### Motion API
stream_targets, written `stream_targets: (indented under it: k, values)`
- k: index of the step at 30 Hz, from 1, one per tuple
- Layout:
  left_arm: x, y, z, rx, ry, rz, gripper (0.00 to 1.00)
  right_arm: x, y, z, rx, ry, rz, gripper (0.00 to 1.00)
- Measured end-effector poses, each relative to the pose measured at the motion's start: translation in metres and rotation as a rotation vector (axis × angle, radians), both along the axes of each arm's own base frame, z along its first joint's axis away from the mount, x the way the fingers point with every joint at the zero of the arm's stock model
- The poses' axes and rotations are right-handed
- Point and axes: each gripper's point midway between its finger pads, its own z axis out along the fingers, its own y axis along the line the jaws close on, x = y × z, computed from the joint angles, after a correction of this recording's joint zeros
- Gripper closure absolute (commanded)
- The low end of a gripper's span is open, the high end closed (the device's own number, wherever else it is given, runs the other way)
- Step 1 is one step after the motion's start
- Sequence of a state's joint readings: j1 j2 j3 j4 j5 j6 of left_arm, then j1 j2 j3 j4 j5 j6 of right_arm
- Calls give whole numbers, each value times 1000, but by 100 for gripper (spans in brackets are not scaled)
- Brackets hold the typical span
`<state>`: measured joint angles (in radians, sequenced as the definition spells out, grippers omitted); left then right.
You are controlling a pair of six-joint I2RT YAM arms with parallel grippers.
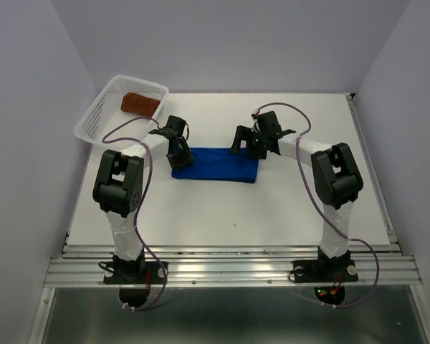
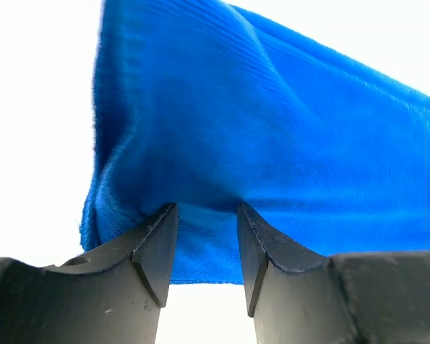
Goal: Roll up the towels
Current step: Fold the towel
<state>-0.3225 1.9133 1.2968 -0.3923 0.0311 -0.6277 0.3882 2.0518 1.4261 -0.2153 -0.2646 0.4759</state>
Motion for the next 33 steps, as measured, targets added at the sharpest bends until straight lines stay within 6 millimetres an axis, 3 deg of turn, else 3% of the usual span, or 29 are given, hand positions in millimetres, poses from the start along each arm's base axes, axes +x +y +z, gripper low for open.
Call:
stream_targets:
  k: [6,10,15,19,22,27,32,33]
  values:
    - [17,-11,-1,-26,-1,-32,53,-46,-20,0,13,7,-32,0]
    - [57,-48,3,-44,-58,-106,54,-93,-21,-1,41,5,-58,0]
    - [103,-117,8,-93,-144,-221,54,-161,8,-1,70,-3,-12,0]
    - [128,-165,11,-152,-190,-305,54,-208,49,4,102,-29,74,0]
    - [131,-184,11,-176,-212,-347,54,-221,70,10,96,-53,125,0]
    - [133,-180,10,-160,-215,-343,52,-213,89,34,61,-128,162,0]
    - [139,-155,15,-113,-203,-302,39,-204,84,64,-6,-255,238,0]
    - [142,-147,17,-104,-200,-290,27,-204,82,72,-29,-298,281,0]
